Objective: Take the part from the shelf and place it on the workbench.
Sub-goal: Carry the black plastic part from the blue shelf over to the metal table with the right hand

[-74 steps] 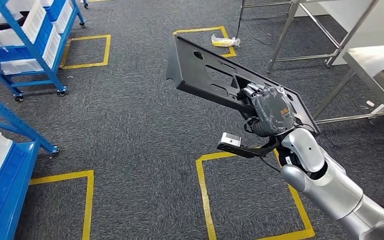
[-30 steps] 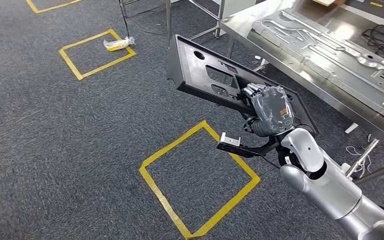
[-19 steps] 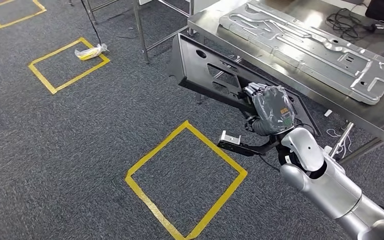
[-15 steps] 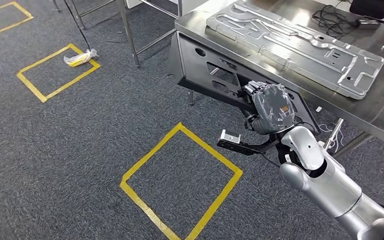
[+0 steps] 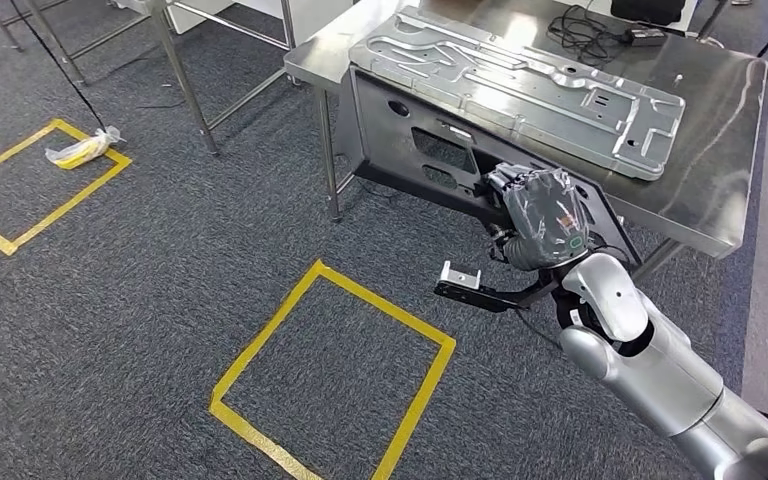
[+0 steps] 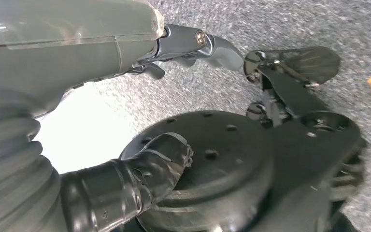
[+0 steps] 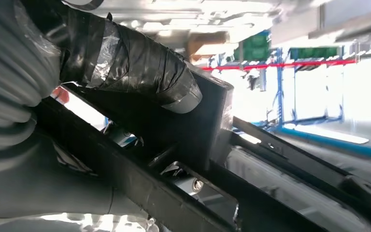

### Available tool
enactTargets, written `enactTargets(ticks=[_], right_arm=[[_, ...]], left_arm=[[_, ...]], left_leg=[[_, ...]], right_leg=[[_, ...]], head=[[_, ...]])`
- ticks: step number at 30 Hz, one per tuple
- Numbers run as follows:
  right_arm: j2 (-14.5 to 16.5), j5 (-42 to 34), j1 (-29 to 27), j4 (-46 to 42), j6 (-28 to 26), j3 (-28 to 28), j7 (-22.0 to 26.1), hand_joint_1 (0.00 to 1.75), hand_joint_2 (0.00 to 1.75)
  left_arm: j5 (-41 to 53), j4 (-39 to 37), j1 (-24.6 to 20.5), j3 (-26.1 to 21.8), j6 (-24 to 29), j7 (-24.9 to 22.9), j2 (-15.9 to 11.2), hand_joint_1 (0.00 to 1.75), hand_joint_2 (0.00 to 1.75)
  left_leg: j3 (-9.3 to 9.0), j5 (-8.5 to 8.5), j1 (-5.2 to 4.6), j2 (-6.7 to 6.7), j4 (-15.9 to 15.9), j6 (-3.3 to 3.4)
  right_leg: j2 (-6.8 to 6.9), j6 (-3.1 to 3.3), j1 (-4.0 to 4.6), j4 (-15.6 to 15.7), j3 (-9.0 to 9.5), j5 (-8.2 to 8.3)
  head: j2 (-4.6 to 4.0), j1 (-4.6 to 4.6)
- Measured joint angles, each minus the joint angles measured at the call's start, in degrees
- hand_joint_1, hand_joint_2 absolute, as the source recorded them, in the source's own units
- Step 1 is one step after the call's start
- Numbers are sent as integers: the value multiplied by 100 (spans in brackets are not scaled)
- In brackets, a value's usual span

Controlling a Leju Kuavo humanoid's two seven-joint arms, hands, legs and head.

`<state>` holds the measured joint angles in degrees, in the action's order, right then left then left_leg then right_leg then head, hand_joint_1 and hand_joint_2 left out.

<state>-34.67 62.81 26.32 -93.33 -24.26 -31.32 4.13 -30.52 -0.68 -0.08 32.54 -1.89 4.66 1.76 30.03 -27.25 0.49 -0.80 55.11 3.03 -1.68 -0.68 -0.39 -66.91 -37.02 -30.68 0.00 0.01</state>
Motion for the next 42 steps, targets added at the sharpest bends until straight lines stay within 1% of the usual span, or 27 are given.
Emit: enactTargets(ticks=[2, 3, 5, 7, 8, 9, 11, 12, 14, 15, 17, 18, 19, 20, 23, 24, 25, 26, 28, 30, 32, 34, 35, 37, 39, 40, 42], right_arm=[[2, 3, -14, 3, 13, -1, 0, 175, 175], [2, 6, -22, 4, 28, -2, 0, 175, 175], [1, 17, -6, 8, 71, -2, 0, 175, 175], [4, 26, 73, 27, 133, -5, 3, 175, 175], [4, 28, 134, 37, 172, -7, 7, 175, 175], [2, 28, 191, 46, 208, -6, 9, 175, 175], [-9, 23, 278, 50, 255, 2, 7, 175, 175], [-14, 21, 303, 50, 263, 6, 3, 175, 175], [-18, 22, 358, 48, 267, 7, 2, 175, 175], [-16, 24, 380, 49, 270, 5, 2, 175, 175], [-13, 29, 417, 60, 303, -2, 1, 175, 175], [-12, 31, 446, 72, 342, -4, -5, 175, 175], [-11, 31, 488, 90, 392, -6, -16, 175, 175], [-10, 34, 539, 109, 443, -8, -28, 175, 175], [-8, 93, 660, 200, 556, -29, -46, 175, 175], [-8, 122, 694, 234, 585, -43, -46, 175, 175], [-13, 152, 750, 259, 615, -58, -48, 175, 175], [-19, 178, 835, 274, 640, -69, -50, 175, 175], [-33, 235, 1061, 297, 701, -87, -58, 175, 175], [-23, 292, 1320, 343, 820, -130, -61, 175, 175], [21, 327, 1559, 430, 999, -217, -61, 175, 175], [82, 333, 1775, 540, 1164, -314, -61, 175, 175], [107, 326, 1890, 594, 1225, -359, -59, 175, 175], [143, 288, 2102, 725, 1301, -454, -47, 175, 175], [177, 220, 2259, 872, 1325, -578, -15, 175, 175], [190, 184, 2308, 924, 1323, -637, 1, 175, 175], [210, 127, 2402, 971, 1309, -709, 18, 175, 175]], left_arm=[[0, 0, 8, 0, -2, 2, 4, 0, 175], [0, 0, 14, 0, -4, 1, 7, 0, 175], [1, 0, 24, 0, -6, 1, 11, 0, 175], [1, -4, 26, 0, -8, 1, 7, 0, 175], [2, -7, 14, 0, -9, 1, 6, 0, 175], [7, -9, 0, 0, -10, 1, 4, 0, 175], [15, -8, -34, 0, -10, 3, 5, 0, 175], [19, -8, -39, 0, -11, 4, 4, 0, 175], [18, -7, -48, 0, -12, 7, 3, 0, 175], [18, -7, -47, -1, -13, 10, 3, 0, 175], [17, -7, -48, -3, -14, 15, 3, 0, 175], [18, -7, -45, -4, -14, 16, 3, 0, 175], [18, -7, -38, -4, -16, 13, 2, 0, 175], [19, -7, -26, -4, -19, 10, 2, 0, 175], [15, -33, 37, -4, -31, -3, -28, 0, 175], [10, -43, 44, -4, -34, -5, -38, 0, 175], [4, -48, 40, -4, -37, -7, -43, 0, 175], [-1, -48, 27, -4, -40, -8, -32, 0, 175], [-10, -45, 15, -4, -44, -8, -10, 0, 175], [-20, -44, 12, -4, -46, -4, 0, 0, 175], [-28, -44, 18, -4, -50, -3, -2, 0, 175], [-34, -44, 26, -4, -57, -3, -2, 0, 175], [-37, -44, 32, -4, -64, -3, -2, 0, 175], [-38, -47, 49, -4, -82, -3, -5, 0, 175], [-37, -51, 58, -4, -95, -4, -12, 0, 175], [-35, -52, 49, -4, -98, -3, -14, 0, 175], [-34, -51, 10, -3, -97, 0, -15, 0, 175]], left_leg=[[-108, -96, 7, 133, -9, -4], [-178, -159, 15, 200, -9, -19], [-363, -307, 38, 337, -9, -66], [-528, -451, 46, 468, -18, -136], [-579, -519, 33, 533, -24, -179], [-637, -570, 14, 594, -28, -220], [-726, -627, -11, 666, 16, -280], [-714, -608, -5, 617, 159, -297], [-384, -619, 18, 392, 780, -325], [-107, -718, 24, 263, 1194, -332], [441, -1087, 12, 151, 1775, -339], [637, -1239, 0, 134, 1848, -329], [762, -1275, -20, 126, 1762, -303], [836, -1138, -46, 117, 1537, -250], [883, 60, -165, 16, 611, -10], [860, 328, -193, -12, 434, 32], [819, 411, -207, -18, 339, 52], [739, 371, -198, 3, 280, 58], [570, 343, -167, 22, 128, 85], [382, 290, -123, 25, 6, 92], [200, 183, -81, 32, -56, 66], [4, 43, -31, 35, -75, 19], [-98, -37, -7, 35, -75, -10], [-300, -211, 27, 37, -57, -84], [-416, -356, 42, 34, -52, -188], [-455, -402, 48, 39, -47, -239], [-430, -387, 70, 51, 72, -325]], right_leg=[[95, -52, -45, -558, -428, -117], [115, -81, -72, -619, -546, -43], [196, -135, -120, -152, -485, 424], [426, -148, -80, 455, -328, 786], [516, -101, -32, 624, -287, 842], [556, -34, 4, 674, -280, 781], [444, 115, 13, 714, -203, 692], [370, 165, -4, 730, -139, 637], [235, 249, -9, 755, 9, 549], [174, 276, -7, 769, 79, 495], [38, 304, -7, 782, 225, 382], [-26, 309, -6, 786, 309, 318], [-86, 312, -3, 789, 394, 254], [-143, 310, 2, 793, 485, 186], [-277, 265, 14, 810, 694, -10], [-306, 233, 8, 828, 742, -53], [-319, 199, 8, 839, 784, -68], [-320, 170, 8, 848, 811, -65], [-198, 129, 17, 644, 758, -29], [-19, 86, 10, 105, 457, -125], [67, 21, -25, -440, 50, -423], [97, -63, -81, -485, -188, -578], [118, -108, -115, -274, -218, -468], [203, -180, -177, 393, -199, 203], [266, -142, -156, 804, -156, 719], [270, -89, -126, 847, -143, 775], [234, 33, -103, 856, -57, 693]], head=[[0, 0], [0, 0], [0, 1], [0, 4], [0, 4], [0, 8], [0, 9], [0, 10], [0, 9], [0, 9], [0, 8], [0, 8], [0, 8], [0, 8], [0, 11], [0, 10], [0, 10], [0, 8], [0, 13], [0, 17], [0, 16], [0, 16], [0, 17], [0, 12], [0, 14], [0, 14], [0, 15]])
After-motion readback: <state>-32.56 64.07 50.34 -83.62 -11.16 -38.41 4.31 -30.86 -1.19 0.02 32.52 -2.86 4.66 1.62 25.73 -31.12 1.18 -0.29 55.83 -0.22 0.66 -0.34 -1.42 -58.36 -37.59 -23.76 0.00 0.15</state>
